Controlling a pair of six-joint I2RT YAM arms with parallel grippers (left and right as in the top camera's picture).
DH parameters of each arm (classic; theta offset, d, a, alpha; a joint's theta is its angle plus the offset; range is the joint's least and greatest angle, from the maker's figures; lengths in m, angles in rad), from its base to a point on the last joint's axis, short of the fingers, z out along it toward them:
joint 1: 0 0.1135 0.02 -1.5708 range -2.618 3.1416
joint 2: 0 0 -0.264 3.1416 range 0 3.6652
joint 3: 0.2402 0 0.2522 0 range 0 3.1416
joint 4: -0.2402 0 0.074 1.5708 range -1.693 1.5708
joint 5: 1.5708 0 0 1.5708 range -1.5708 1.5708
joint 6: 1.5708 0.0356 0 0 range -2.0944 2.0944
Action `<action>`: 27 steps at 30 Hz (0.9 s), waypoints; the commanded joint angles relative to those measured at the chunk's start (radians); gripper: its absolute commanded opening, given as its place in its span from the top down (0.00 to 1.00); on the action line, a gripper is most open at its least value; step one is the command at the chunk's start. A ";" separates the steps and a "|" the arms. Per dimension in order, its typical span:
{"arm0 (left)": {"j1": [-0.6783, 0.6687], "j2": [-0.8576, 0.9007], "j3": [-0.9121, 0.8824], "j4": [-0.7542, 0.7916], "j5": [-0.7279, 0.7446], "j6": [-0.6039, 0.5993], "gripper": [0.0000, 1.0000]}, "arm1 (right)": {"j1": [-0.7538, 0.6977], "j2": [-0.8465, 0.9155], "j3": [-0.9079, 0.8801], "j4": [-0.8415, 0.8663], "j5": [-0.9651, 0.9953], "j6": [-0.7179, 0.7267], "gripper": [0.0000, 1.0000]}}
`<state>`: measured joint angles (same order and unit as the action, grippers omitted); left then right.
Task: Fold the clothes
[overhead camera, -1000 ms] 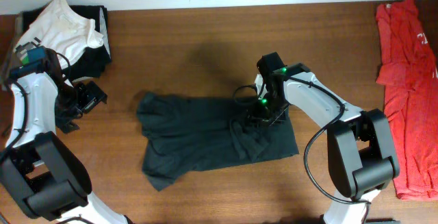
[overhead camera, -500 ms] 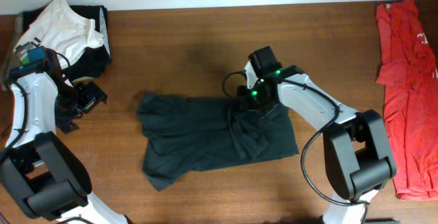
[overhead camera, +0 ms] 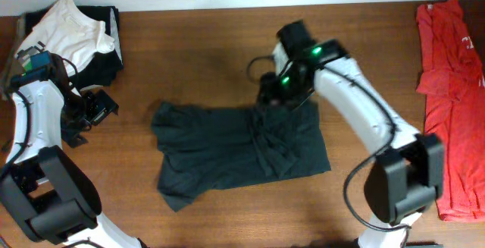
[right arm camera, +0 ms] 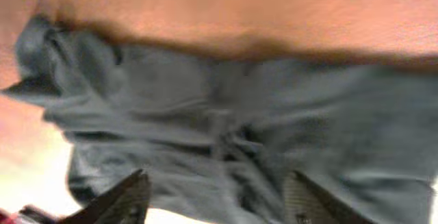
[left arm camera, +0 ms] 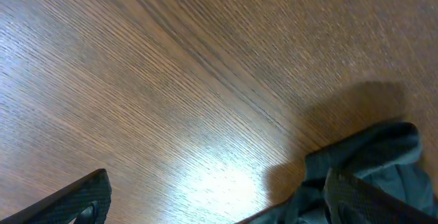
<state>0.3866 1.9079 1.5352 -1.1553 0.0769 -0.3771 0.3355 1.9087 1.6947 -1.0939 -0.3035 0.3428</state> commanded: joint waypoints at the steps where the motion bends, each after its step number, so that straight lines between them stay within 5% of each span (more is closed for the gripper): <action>1: 0.001 0.011 0.003 0.006 0.002 0.012 0.01 | -0.056 -0.010 0.006 -0.017 0.103 -0.050 0.44; 5: 0.001 0.011 0.003 0.010 0.002 0.012 0.01 | -0.040 0.059 -0.070 0.058 0.008 -0.047 0.69; 21: 0.001 0.011 0.003 0.017 0.002 0.012 0.01 | 0.221 0.174 -0.218 0.388 -0.025 0.066 0.66; 24: 0.001 0.011 0.003 0.016 0.002 0.012 0.01 | 0.221 0.170 -0.143 0.307 -0.025 0.058 0.71; 27: 0.001 0.011 0.003 0.017 0.002 0.012 0.01 | 0.185 0.146 0.080 0.028 -0.012 0.019 0.75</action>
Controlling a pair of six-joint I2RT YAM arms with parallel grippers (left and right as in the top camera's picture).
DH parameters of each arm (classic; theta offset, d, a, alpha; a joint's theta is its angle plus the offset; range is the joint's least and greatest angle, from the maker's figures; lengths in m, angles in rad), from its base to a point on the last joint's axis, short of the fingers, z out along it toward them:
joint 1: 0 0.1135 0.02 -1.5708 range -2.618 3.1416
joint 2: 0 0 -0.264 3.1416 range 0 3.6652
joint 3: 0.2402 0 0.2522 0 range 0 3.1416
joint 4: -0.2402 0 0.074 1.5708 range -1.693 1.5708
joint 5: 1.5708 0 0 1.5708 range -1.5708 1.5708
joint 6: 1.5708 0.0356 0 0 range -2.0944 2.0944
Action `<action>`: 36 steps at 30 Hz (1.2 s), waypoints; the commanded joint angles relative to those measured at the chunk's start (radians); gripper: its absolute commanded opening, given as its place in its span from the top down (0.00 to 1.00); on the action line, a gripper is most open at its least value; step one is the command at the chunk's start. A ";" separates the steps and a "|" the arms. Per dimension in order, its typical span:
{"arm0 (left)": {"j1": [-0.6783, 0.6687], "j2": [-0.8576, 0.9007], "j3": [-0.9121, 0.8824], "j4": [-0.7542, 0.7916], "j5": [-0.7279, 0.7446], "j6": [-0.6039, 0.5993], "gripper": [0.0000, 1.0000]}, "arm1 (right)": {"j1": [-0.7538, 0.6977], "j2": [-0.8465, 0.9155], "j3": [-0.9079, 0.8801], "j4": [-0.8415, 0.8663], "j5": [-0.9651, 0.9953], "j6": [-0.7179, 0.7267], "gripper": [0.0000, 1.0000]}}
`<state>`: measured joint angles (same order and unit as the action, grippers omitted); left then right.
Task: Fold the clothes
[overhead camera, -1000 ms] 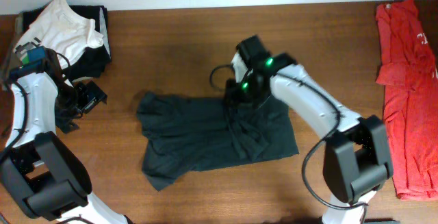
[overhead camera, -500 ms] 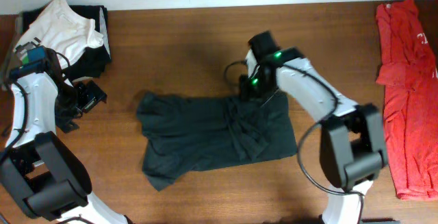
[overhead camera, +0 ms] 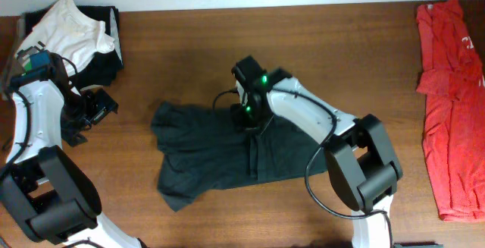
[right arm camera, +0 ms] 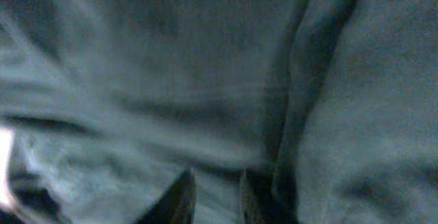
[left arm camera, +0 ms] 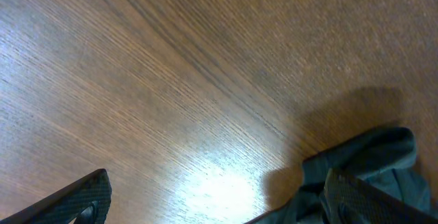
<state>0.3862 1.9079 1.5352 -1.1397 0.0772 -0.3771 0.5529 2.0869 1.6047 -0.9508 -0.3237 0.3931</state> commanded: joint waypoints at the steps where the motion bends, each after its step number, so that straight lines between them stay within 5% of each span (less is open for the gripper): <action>1: 0.002 0.011 0.003 0.001 0.002 0.012 0.01 | -0.043 -0.037 0.240 -0.199 0.035 -0.039 0.75; 4: 0.002 0.011 0.003 0.000 0.002 0.012 0.01 | -0.082 -0.039 0.447 -0.444 0.175 -0.041 0.69; 6: 0.002 0.011 0.003 0.000 0.002 0.012 0.01 | -0.115 -0.039 0.519 -0.550 0.257 -0.050 0.43; 8: 0.002 0.011 0.003 0.000 0.002 0.012 0.01 | -0.146 -0.033 0.502 -0.592 0.269 -0.075 0.38; 10: 0.002 0.011 0.003 0.000 0.002 0.012 0.01 | -0.153 -0.032 0.449 -0.593 0.269 -0.074 0.40; 15: 0.002 0.011 0.003 -0.002 0.002 0.012 0.01 | -0.129 -0.032 0.149 -0.407 0.125 -0.074 0.70; 23: 0.002 0.011 0.003 0.000 0.002 0.012 0.01 | -0.045 -0.032 -0.158 -0.104 -0.103 -0.036 0.75; 29: 0.002 0.011 0.003 0.001 0.002 0.012 0.01 | 0.017 -0.032 -0.157 -0.035 -0.087 0.036 0.76; 32: 0.002 0.011 0.003 -0.003 0.002 0.012 0.01 | -0.013 -0.042 -0.044 -0.160 -0.042 0.031 0.89; 36: 0.002 0.011 0.003 -0.002 0.004 0.011 0.01 | -0.092 -0.055 0.221 -0.384 0.221 0.023 0.77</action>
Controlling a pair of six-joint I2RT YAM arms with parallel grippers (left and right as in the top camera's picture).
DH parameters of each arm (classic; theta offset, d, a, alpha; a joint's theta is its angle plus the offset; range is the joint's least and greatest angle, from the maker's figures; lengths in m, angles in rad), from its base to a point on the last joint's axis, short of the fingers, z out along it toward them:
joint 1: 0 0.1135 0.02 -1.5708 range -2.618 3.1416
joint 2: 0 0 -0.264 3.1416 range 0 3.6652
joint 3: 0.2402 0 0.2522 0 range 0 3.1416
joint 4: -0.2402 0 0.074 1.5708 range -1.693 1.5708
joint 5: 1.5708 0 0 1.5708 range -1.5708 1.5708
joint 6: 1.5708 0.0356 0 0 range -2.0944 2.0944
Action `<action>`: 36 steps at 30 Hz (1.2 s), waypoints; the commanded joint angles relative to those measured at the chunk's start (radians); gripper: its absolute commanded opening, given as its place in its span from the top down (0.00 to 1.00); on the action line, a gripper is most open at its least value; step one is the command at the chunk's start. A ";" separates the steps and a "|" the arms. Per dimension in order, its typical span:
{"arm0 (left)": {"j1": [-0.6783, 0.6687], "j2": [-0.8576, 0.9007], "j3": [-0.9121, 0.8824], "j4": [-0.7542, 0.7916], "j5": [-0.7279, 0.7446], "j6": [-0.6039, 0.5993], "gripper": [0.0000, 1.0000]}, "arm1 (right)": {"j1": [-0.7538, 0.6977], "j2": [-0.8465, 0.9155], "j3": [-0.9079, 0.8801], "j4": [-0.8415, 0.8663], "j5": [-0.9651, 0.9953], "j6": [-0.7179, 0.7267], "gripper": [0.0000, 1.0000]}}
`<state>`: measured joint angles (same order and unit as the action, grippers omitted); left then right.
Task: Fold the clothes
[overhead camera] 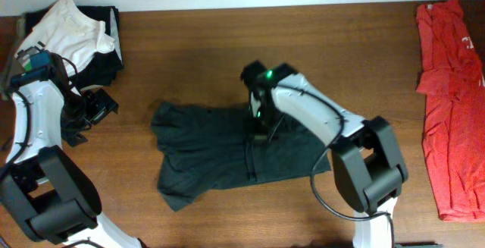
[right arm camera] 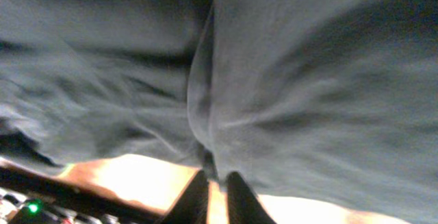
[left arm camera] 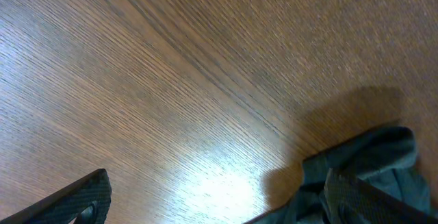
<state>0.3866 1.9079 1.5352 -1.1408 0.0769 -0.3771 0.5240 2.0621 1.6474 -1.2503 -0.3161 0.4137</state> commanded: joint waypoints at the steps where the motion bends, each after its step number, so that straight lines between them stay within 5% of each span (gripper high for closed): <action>1: 0.001 0.011 0.002 -0.003 0.010 0.012 0.01 | -0.111 -0.031 0.284 -0.148 0.333 0.003 0.07; 5: -0.021 0.011 -0.011 -0.037 0.169 0.085 0.01 | -0.309 -0.031 0.468 -0.186 0.482 0.003 0.01; 10: -0.087 0.011 -0.129 0.008 0.358 0.220 0.01 | -0.573 -0.025 0.477 -0.176 0.483 0.003 0.01; 17: -0.172 0.011 -0.340 0.158 0.430 0.231 0.01 | -0.819 -0.025 0.477 -0.175 0.485 0.004 0.01; 36: -0.289 0.011 -0.547 0.327 0.537 0.250 0.06 | -0.911 -0.025 0.477 -0.175 0.485 0.003 0.01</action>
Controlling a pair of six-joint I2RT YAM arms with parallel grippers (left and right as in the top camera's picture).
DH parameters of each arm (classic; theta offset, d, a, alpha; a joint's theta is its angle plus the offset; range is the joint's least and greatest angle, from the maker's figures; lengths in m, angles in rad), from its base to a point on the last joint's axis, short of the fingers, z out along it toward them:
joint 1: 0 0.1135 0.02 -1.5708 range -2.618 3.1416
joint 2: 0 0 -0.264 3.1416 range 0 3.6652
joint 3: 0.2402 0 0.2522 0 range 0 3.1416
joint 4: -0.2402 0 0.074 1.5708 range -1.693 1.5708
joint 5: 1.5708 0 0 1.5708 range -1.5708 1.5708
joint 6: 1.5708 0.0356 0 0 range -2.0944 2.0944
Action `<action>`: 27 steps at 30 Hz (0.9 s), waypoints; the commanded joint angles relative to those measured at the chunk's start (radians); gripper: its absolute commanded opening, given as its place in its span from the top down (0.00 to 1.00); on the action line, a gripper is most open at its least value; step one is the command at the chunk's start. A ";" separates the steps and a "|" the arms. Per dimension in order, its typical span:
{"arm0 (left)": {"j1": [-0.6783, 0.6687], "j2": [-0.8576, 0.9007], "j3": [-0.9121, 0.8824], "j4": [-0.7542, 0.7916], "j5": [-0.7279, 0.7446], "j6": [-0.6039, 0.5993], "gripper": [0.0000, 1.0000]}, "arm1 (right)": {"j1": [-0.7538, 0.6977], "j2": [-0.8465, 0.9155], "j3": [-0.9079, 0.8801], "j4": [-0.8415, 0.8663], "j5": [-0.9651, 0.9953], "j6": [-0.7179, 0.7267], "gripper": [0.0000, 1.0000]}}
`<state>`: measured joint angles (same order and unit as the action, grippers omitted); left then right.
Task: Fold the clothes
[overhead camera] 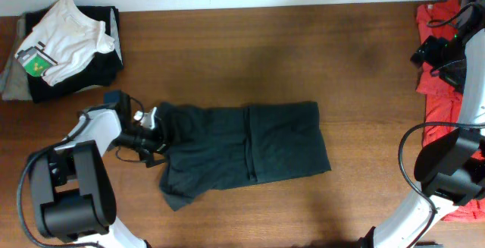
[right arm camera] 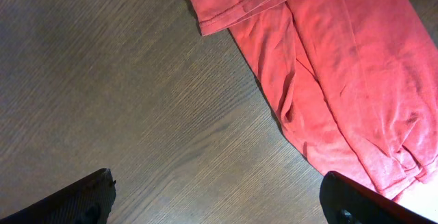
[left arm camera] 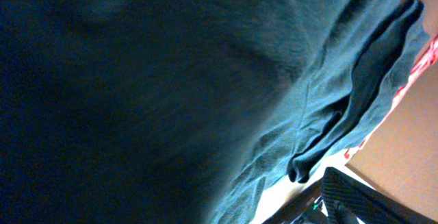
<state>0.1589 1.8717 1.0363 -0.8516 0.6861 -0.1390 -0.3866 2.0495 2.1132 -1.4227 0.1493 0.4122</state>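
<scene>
A dark green shirt (overhead camera: 250,149) lies spread across the middle of the table, its left side rumpled. My left gripper (overhead camera: 151,132) sits low at that rumpled left edge. The green cloth (left arm camera: 171,80) fills the left wrist view; one finger (left arm camera: 363,200) shows far out at the lower right, so the jaws stand wide. My right gripper (overhead camera: 424,52) is at the far right, open over bare wood (right arm camera: 215,183), beside a red shirt (right arm camera: 342,66).
A stack of folded clothes (overhead camera: 68,32), white on black, sits at the back left corner. The red shirt (overhead camera: 439,111) lies stretched along the right edge. Bare wooden table (overhead camera: 265,43) runs behind the green shirt.
My right gripper let go of the green shirt's middle and now stands open at the far right by the red shirt. My left gripper moved from bare wood to the shirt's left edge.
My right gripper was open over the wrinkled shirt's back edge, then pressed on its upper middle, then shut on a fold near the middle. The left gripper stayed open at the left. Now the shirt's right half lies flat and the right arm is away.
</scene>
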 commanded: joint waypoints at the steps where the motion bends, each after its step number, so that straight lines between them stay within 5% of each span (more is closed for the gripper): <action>1: -0.072 0.047 -0.048 0.049 -0.074 0.012 0.16 | -0.001 -0.012 0.011 -0.002 0.020 0.005 0.01; 2: -0.074 0.047 -0.048 0.060 -0.084 0.013 0.41 | -0.001 -0.012 0.011 -0.002 0.019 0.005 0.01; 3: -0.074 0.047 -0.048 0.068 -0.093 0.012 0.54 | -0.001 -0.012 0.011 -0.002 0.020 0.005 0.01; 4: -0.070 0.047 -0.048 0.079 -0.124 -0.004 0.84 | -0.001 -0.012 0.011 -0.002 0.020 0.005 0.01; 6: -0.058 0.047 -0.043 0.080 -0.199 -0.058 0.99 | -0.001 -0.012 0.011 -0.002 0.020 0.005 0.01; 13: 0.025 0.047 0.111 -0.080 -0.528 -0.183 0.99 | -0.001 -0.012 0.011 -0.002 0.020 0.005 0.01; 20: 0.109 0.047 0.428 -0.323 -0.631 -0.190 0.99 | -0.001 -0.012 0.011 -0.002 0.019 0.005 0.01; 27: 0.015 0.025 0.694 -0.538 -0.694 -0.190 0.99 | -0.001 -0.012 0.011 -0.002 0.019 0.005 0.01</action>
<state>0.2260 1.9152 1.6550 -1.3590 0.0319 -0.3153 -0.3866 2.0495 2.1132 -1.4239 0.1497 0.4126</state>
